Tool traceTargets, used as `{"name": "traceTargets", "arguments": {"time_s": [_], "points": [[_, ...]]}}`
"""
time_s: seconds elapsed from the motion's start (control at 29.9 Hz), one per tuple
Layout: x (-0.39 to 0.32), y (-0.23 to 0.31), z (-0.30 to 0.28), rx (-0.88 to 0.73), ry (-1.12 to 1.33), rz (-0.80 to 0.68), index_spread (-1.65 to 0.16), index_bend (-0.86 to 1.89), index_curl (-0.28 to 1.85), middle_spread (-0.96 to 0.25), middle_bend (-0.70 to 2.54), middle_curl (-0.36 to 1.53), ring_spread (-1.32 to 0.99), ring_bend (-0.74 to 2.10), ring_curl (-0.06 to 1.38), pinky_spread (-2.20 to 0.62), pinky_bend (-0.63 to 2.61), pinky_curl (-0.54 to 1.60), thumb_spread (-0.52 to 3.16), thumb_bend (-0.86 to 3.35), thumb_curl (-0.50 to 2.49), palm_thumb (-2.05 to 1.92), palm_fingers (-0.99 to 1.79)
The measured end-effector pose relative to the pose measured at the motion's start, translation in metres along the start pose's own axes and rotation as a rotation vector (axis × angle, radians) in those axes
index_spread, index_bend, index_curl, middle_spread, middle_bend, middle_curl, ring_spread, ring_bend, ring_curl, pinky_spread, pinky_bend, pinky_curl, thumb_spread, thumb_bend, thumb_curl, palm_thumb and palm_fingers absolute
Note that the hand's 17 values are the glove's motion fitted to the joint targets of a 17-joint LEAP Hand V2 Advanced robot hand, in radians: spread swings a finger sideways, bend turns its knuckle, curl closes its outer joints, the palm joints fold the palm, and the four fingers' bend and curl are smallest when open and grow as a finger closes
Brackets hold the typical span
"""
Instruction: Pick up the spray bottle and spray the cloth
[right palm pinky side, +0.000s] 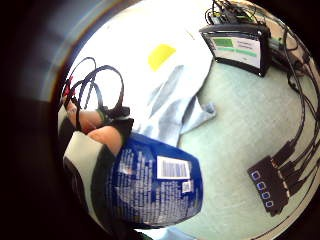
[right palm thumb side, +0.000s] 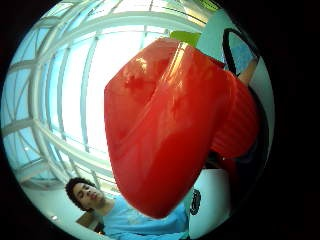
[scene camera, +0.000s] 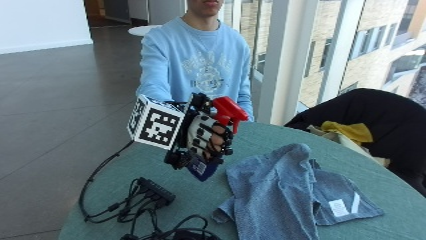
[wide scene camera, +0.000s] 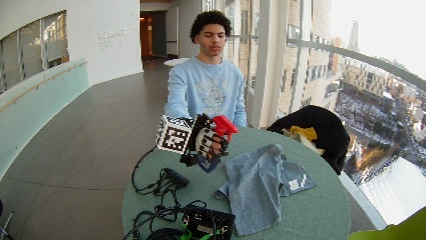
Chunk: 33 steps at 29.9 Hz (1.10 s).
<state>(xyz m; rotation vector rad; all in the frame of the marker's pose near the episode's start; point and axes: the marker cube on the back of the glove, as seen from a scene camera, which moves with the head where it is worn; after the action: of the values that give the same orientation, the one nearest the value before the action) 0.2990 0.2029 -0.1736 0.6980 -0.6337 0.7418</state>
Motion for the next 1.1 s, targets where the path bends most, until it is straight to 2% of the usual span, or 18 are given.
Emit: {"name": "traceTargets", "arguments": {"time_s": [0.33,1.1], "points": [[-0.001,0.001,0.002,-0.111,0.102,0.029,-0.17,0.17,0.44,-0.12,0.47,0.50,-0.10,0.59,0.41,0.11,0.20,0.29,0.64,-0.03,0.61,0.92,1.23],[0.004,-0.002,0.043,-0.219,0.018,0.168,-0.16,0.17,0.46,-0.10,0.47,0.50,-0.10,0.61,0.41,0.09,0.20,0.33,0.61,-0.03,0.66,0.91,1.24]]}}
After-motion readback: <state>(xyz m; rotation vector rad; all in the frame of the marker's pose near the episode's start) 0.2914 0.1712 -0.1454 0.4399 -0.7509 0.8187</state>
